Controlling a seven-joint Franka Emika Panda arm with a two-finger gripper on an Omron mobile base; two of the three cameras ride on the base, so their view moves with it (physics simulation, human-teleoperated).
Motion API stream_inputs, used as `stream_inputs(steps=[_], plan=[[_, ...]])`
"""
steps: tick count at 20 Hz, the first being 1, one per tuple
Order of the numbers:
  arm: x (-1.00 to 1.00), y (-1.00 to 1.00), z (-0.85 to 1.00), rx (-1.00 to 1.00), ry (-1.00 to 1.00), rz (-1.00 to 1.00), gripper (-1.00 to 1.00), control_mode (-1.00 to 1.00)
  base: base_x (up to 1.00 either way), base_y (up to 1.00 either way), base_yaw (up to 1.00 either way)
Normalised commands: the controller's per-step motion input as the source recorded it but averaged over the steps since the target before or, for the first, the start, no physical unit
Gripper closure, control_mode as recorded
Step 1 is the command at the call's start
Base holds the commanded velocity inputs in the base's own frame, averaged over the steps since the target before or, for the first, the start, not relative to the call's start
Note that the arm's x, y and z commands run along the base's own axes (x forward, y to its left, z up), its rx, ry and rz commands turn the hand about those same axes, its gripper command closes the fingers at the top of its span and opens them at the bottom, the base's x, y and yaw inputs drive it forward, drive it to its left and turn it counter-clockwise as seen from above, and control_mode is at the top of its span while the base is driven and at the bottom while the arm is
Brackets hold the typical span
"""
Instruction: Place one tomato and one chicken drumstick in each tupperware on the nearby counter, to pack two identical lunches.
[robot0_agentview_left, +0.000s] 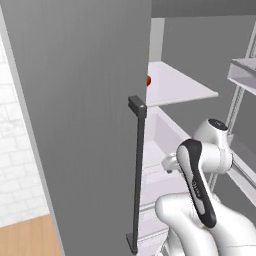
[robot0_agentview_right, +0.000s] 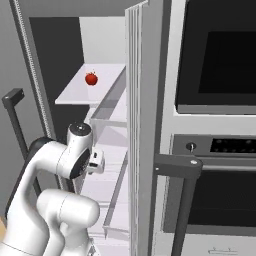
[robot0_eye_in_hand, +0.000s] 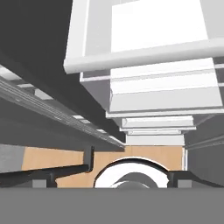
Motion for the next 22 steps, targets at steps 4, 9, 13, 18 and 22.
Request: stream_inputs(steps=[4, 9, 13, 18, 22], plan=[[0.31, 0.35, 0.96, 0.00, -0.24, -0.01, -1.00, -1.00, 0.00, 0.00, 0.00], [0.36, 0.35, 1.00, 0.00, -0.38, -0.10, -1.00, -1.00, 0.00, 0.00, 0.00], [0.46, 0.04, 1.00, 0.00, -0.30, -0.13, -1.00, -1.00, 0.00, 0.00, 0.00], [0.61, -0.13, 1.00, 0.00, -0.12, -0.07, -1.00, -1.00, 0.00, 0.00, 0.00], [0.85, -0.02, 0.89, 0.06, 0.04, 0.00, -1.00, -1.00, 0.00, 0.00, 0.00]])
